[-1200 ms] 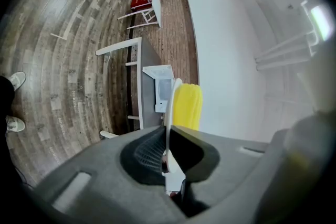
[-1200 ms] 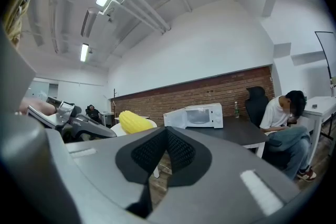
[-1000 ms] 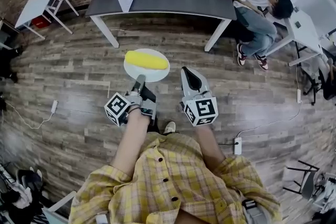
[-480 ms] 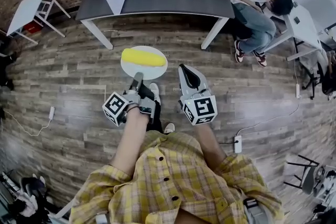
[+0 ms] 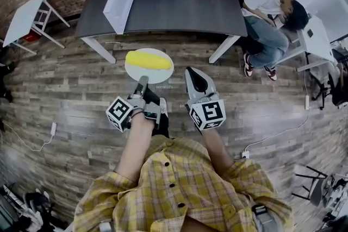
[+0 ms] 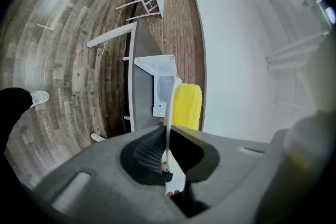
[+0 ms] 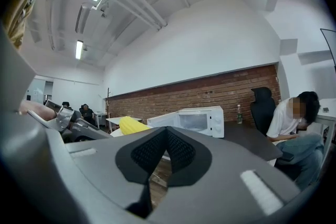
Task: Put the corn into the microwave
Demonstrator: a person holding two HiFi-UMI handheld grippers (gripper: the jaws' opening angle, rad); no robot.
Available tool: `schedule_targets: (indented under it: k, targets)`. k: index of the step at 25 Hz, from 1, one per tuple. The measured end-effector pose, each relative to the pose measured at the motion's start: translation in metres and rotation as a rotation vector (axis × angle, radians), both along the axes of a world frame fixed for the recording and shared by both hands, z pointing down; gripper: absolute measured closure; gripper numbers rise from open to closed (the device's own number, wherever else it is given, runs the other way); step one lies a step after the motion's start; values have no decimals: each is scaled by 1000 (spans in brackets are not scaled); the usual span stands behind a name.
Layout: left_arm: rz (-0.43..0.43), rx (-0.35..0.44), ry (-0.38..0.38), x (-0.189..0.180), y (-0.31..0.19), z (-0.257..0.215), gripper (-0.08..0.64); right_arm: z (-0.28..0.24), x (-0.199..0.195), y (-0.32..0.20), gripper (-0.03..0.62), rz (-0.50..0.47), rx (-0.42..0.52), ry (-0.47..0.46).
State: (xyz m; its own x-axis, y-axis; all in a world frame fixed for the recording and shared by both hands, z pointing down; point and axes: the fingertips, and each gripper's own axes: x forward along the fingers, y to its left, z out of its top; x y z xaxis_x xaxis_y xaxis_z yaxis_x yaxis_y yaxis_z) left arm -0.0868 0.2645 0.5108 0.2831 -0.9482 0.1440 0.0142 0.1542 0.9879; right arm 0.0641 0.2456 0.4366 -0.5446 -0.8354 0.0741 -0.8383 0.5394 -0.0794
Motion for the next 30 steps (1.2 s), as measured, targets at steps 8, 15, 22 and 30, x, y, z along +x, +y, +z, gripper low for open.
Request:
schedule_targets:
  k: [8,15,22,30]
  targets:
    - [28,-12,-13,-15,-91,-11,541,-15,-20,-90,588,9,-1,11]
    - [43,-8,-4,-30,-168,-19,541,-19,-38,-160,588,12,-4,9]
    - [73,-21,-9,-42,-227,-13,541,-20,-48,-216,588,58,-11,25]
    - [112,-28,-22,-43,-262,-11,541,-13,-57,-250,588,66,-27,54]
